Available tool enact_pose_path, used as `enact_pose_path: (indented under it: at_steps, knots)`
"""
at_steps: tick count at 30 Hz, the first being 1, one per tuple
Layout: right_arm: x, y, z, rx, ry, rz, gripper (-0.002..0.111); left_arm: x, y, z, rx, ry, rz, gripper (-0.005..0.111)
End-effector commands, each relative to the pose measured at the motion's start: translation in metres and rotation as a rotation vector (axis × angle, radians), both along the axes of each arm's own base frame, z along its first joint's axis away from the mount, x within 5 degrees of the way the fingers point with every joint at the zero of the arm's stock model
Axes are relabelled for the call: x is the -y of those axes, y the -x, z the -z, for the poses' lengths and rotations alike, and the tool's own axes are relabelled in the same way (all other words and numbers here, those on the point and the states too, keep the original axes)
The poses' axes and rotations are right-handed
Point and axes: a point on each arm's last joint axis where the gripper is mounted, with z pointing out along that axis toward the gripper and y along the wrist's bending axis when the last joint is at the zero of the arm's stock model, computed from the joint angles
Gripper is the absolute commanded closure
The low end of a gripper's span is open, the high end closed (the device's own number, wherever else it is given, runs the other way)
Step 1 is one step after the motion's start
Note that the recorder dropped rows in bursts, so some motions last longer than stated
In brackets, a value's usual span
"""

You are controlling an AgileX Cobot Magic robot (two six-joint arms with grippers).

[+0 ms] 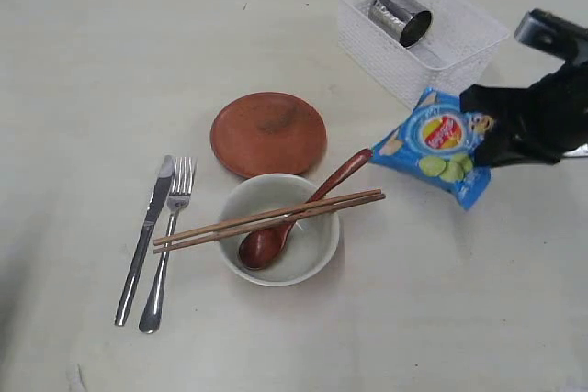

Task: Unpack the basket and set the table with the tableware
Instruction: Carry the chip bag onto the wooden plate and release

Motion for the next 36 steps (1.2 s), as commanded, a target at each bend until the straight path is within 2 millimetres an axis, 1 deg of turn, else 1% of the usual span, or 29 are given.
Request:
enact_pose_path:
  at_steps: [1, 3, 5, 7, 10, 13, 17, 19, 22, 27, 33, 36]
  knots:
    - [-0.001, -0.003, -0.040, 0.140, -0.005, -0.033, 0.108, 0.000, 0.000, 0.001, 0.001, 0.005, 0.000, 0.107]
    - [-0.003, -0.008, -0.056, 0.208, -0.002, -0.046, 0.108, 0.000, 0.000, 0.001, 0.001, 0.005, 0.000, 0.107]
    - [-0.010, -0.015, -0.067, 0.276, 0.000, -0.065, 0.108, 0.000, 0.000, 0.001, 0.001, 0.005, 0.000, 0.107]
    - [-0.021, -0.024, -0.076, 0.350, 0.005, -0.086, 0.108, 0.000, 0.000, 0.001, 0.001, 0.005, 0.000, 0.107]
    - [-0.047, -0.041, -0.082, 0.426, -0.002, -0.137, 0.108, 0.000, 0.000, 0.001, 0.001, 0.005, 0.000, 0.107]
    - [-0.075, -0.061, -0.076, 0.412, -0.015, -0.208, 0.108, 0.000, 0.000, 0.001, 0.001, 0.005, 0.000, 0.107]
    - [-0.111, -0.082, -0.065, 0.355, -0.028, -0.308, 0.108, 0.000, 0.000, 0.001, 0.001, 0.005, 0.000, 0.107]
    - [-0.126, -0.092, -0.055, 0.317, 0.015, -0.391, 0.108, 0.000, 0.000, 0.001, 0.001, 0.005, 0.000, 0.107]
    - [-0.142, -0.103, -0.039, 0.256, 0.107, -0.492, 0.108, 0.000, 0.000, 0.001, 0.001, 0.005, 0.000, 0.107]
    - [-0.159, -0.110, -0.016, 0.203, 0.202, -0.603, 0.108, 0.000, 0.000, 0.001, 0.001, 0.005, 0.000, 0.107]
    - [-0.174, -0.109, -0.001, 0.204, 0.204, -0.642, 0.108, 0.000, 0.000, 0.001, 0.001, 0.005, 0.000, 0.107]
    - [-0.185, -0.104, 0.009, 0.190, 0.207, -0.684, 0.108, 0.000, 0.000, 0.001, 0.001, 0.005, 0.000, 0.107]
